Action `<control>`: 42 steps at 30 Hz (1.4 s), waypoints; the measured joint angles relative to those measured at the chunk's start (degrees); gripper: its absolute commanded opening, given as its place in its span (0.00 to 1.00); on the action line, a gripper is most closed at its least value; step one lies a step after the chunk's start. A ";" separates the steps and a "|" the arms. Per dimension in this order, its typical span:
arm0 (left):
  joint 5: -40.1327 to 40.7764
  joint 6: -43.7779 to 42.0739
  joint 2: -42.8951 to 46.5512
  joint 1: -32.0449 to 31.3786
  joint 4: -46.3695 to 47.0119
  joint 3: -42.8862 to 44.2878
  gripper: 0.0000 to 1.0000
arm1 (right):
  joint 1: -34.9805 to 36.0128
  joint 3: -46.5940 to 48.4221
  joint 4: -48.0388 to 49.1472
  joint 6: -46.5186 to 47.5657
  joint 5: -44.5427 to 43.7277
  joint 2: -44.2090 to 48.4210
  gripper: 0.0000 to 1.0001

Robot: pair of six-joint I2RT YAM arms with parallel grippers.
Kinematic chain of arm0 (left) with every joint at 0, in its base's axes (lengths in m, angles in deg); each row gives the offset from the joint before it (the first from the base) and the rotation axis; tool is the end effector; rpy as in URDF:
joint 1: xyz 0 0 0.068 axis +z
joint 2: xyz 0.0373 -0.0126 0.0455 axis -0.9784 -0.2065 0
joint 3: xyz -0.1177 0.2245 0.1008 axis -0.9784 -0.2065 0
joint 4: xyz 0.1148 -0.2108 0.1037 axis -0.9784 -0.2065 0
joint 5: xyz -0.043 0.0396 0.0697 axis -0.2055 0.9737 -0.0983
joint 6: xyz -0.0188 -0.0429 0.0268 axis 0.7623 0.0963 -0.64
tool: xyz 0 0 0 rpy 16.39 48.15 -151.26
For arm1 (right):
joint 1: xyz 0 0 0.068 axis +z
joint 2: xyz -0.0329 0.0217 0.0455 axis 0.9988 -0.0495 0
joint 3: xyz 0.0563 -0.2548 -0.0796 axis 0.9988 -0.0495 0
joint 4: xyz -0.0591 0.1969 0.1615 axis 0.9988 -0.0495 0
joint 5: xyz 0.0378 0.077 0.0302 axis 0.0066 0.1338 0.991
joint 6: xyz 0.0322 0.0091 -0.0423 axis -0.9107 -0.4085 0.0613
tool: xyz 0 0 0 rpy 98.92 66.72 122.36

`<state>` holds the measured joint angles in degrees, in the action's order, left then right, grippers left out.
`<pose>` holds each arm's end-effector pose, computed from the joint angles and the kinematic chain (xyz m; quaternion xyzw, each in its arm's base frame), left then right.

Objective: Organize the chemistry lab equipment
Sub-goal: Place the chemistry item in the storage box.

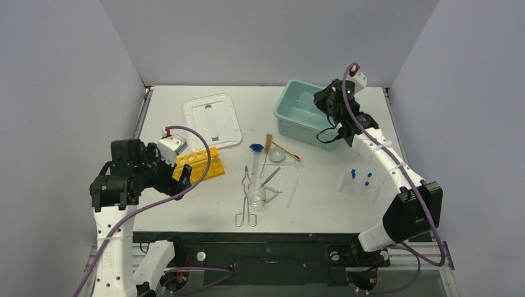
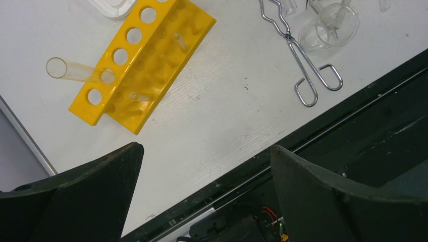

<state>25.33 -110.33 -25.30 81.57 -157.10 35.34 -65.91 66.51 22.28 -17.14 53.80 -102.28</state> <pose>0.1180 -0.0077 0.3679 0.2582 0.8880 -0.1090 0.3645 0.3275 0.1213 0.3547 0.2266 0.7919 0.2625 0.5025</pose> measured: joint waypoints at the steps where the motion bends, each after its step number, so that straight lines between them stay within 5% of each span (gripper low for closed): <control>1: 0.00 0.02 0.00 0.00 0.00 0.00 0.97 | -1.62 0.83 -0.22 0.04 0.44 -0.26 0.00; 6: 0.02 0.00 0.04 0.00 0.00 0.00 0.97 | -7.02 5.99 -2.84 0.57 1.09 -6.69 0.39; 10: 0.02 -0.02 0.07 0.00 -0.02 0.00 0.97 | -7.76 8.11 -6.64 2.08 1.03 -12.46 0.51; 36: 0.02 -0.39 2.54 -0.02 -0.13 -0.33 0.97 | -1.51 2.78 -16.72 13.60 -2.95 -17.55 0.42; 42: 0.02 -0.37 2.89 0.00 -0.42 -0.48 0.97 | -2.10 11.45 -19.91 14.53 -1.60 -23.96 0.40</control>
<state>25.35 -110.70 -22.42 81.57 -157.52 34.86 -68.00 77.96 2.37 -2.60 52.20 -126.23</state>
